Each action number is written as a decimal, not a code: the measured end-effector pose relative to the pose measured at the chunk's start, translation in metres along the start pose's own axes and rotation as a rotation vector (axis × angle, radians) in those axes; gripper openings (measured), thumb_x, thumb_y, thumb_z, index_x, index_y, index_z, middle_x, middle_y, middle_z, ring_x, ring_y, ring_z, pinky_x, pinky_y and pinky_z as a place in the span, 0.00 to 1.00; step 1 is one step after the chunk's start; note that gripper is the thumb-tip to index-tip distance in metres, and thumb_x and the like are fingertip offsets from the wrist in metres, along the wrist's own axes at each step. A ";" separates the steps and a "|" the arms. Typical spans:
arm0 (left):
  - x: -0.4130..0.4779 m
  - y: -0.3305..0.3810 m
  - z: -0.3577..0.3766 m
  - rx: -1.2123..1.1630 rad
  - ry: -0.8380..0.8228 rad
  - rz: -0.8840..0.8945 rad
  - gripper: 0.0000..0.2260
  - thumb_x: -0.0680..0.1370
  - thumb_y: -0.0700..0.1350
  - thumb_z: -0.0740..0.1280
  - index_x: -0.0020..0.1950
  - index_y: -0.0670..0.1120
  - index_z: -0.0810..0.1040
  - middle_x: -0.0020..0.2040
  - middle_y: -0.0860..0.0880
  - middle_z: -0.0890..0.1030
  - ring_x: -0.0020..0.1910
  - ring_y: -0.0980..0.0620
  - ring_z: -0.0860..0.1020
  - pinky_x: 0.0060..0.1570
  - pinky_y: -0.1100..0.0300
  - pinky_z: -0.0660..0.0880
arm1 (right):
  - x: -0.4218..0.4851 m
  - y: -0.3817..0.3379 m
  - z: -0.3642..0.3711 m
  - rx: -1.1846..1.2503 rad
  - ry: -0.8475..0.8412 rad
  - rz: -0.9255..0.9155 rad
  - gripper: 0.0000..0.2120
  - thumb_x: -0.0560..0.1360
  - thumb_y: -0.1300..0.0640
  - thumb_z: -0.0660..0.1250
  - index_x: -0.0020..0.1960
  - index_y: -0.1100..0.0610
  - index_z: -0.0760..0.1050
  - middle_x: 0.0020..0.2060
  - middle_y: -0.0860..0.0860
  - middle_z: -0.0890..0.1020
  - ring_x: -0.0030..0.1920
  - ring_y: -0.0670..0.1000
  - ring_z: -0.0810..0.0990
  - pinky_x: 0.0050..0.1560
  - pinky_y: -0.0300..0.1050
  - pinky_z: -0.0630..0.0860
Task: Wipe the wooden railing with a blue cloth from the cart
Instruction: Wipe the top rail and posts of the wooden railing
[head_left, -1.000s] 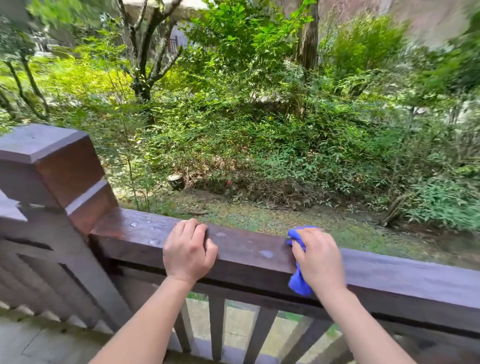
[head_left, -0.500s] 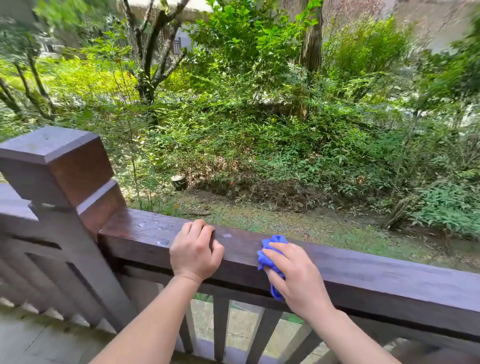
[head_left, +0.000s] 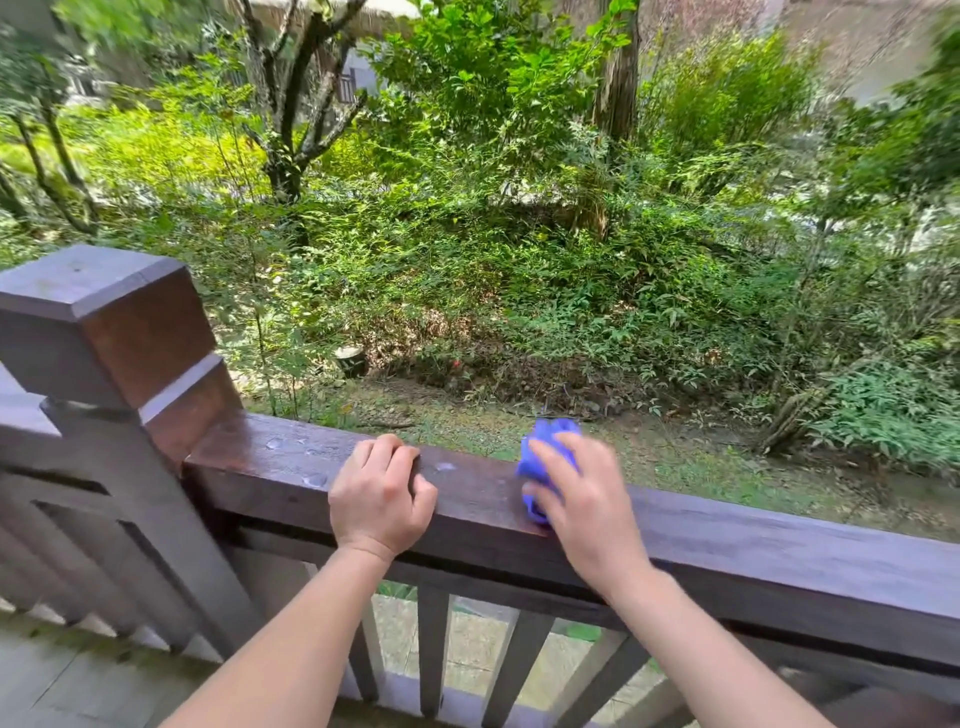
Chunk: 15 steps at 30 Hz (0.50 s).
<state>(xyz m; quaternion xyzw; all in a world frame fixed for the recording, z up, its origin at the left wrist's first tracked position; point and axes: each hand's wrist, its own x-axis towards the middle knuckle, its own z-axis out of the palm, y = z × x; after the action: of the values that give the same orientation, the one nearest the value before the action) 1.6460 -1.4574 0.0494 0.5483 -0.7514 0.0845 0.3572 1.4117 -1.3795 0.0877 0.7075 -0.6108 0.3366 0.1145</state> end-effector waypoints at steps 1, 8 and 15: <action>0.000 0.000 0.000 0.003 0.004 0.000 0.12 0.71 0.48 0.60 0.45 0.47 0.81 0.46 0.48 0.81 0.44 0.44 0.77 0.34 0.54 0.72 | -0.016 -0.001 0.003 -0.023 -0.074 -0.075 0.20 0.75 0.48 0.68 0.64 0.54 0.75 0.59 0.56 0.77 0.57 0.61 0.73 0.59 0.56 0.72; 0.001 0.000 -0.001 0.030 -0.009 0.008 0.12 0.71 0.49 0.60 0.45 0.46 0.81 0.45 0.48 0.81 0.43 0.44 0.77 0.33 0.54 0.72 | 0.010 -0.001 0.013 0.015 -0.212 -0.071 0.12 0.75 0.48 0.67 0.56 0.53 0.80 0.53 0.52 0.81 0.53 0.59 0.77 0.57 0.49 0.73; 0.002 0.001 -0.004 0.012 -0.033 -0.003 0.10 0.71 0.48 0.61 0.43 0.46 0.79 0.44 0.47 0.80 0.44 0.43 0.77 0.38 0.49 0.73 | 0.000 -0.029 0.029 0.077 -0.272 -0.250 0.14 0.75 0.47 0.65 0.58 0.50 0.77 0.57 0.50 0.80 0.55 0.56 0.76 0.60 0.48 0.72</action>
<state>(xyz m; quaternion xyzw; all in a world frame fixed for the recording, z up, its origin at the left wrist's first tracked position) 1.6466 -1.4561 0.0539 0.5527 -0.7560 0.0793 0.3415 1.4491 -1.3898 0.0733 0.8207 -0.5147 0.2439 0.0447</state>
